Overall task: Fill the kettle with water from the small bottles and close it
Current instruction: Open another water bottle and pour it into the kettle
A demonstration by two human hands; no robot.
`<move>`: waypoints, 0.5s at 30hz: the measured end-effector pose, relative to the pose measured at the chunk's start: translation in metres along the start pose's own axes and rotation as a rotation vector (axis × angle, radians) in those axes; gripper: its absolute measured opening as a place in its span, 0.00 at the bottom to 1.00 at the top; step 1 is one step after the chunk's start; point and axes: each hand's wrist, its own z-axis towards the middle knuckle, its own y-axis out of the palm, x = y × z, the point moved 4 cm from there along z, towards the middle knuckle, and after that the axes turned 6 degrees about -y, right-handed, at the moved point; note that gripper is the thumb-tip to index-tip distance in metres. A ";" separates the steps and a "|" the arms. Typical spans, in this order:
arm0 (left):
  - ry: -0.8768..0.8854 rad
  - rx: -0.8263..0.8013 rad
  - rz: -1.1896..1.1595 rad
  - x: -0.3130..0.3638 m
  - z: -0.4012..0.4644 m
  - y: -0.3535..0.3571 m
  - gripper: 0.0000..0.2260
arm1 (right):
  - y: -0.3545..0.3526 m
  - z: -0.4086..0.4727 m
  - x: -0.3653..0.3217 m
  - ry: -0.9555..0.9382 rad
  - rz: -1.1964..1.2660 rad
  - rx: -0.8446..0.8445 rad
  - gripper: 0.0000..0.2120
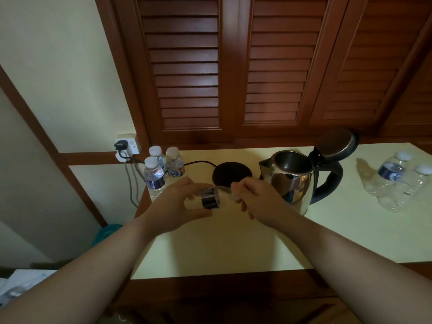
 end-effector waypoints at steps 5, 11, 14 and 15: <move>-0.027 -0.008 -0.049 0.003 0.000 -0.001 0.27 | -0.012 -0.006 -0.009 -0.165 -0.113 -0.119 0.12; 0.002 -0.015 -0.069 0.017 -0.002 0.015 0.27 | -0.012 -0.015 -0.002 -0.139 -0.131 -0.060 0.20; -0.022 0.003 -0.108 0.023 0.000 0.029 0.25 | -0.016 -0.023 0.003 -0.067 -0.068 0.022 0.21; -0.039 0.006 -0.116 0.028 0.001 0.034 0.25 | -0.020 -0.028 0.004 -0.050 -0.010 0.059 0.21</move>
